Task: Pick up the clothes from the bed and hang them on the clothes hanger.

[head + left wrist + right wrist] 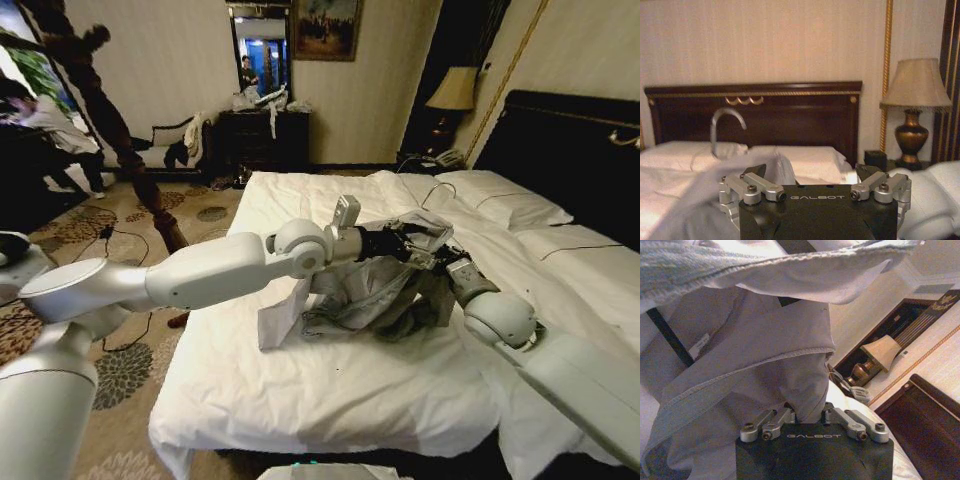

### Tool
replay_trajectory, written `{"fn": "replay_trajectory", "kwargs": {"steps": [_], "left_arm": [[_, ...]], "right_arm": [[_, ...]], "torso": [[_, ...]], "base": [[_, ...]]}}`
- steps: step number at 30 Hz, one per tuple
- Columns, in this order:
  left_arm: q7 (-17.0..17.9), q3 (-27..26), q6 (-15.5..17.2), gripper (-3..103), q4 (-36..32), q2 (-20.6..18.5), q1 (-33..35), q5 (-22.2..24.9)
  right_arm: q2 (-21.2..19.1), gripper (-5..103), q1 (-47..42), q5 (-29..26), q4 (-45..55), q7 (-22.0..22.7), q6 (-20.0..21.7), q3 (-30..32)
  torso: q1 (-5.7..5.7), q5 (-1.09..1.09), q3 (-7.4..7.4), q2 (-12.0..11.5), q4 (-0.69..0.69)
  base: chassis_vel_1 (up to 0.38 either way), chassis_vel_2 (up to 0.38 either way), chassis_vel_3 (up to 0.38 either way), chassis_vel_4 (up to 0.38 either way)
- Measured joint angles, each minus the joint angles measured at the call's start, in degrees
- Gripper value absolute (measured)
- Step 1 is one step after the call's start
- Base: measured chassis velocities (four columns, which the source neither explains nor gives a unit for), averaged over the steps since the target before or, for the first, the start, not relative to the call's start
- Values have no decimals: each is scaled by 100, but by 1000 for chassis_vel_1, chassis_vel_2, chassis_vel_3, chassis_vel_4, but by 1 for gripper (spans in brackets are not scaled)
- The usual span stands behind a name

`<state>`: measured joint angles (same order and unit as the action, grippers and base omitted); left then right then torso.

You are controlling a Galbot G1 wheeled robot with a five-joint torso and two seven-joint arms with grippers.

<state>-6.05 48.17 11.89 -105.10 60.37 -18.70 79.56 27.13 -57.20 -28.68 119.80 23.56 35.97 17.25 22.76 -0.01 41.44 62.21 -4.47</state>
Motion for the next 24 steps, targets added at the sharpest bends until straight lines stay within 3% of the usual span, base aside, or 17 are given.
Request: {"fn": "replay_trajectory", "kwargs": {"steps": [5,11,15,24], "left_arm": [[-88,-149,-9,100,-88,-435,-26,0],[-207,-208,-13,100,-79,-822,22,-48],[-586,-18,-19,100,-58,-1183,24,-196],[-880,331,-26,100,224,-1225,31,-425]], "right_arm": [[-3,19,-40,555,-13,-152,-175,0],[-62,19,-36,727,41,-218,-219,-17],[-111,19,-35,976,97,-267,-272,-61],[-180,19,-67,1424,204,-372,-395,-58]], "torso": [[0,0,0,0,0],[0,-1,0,0,2],[0,0,0,0,2],[0,1,0,0,0]], "base": [[0,0,0,0],[0,0,0,0],[0,0,0,0],[0,0,0,0]]}}
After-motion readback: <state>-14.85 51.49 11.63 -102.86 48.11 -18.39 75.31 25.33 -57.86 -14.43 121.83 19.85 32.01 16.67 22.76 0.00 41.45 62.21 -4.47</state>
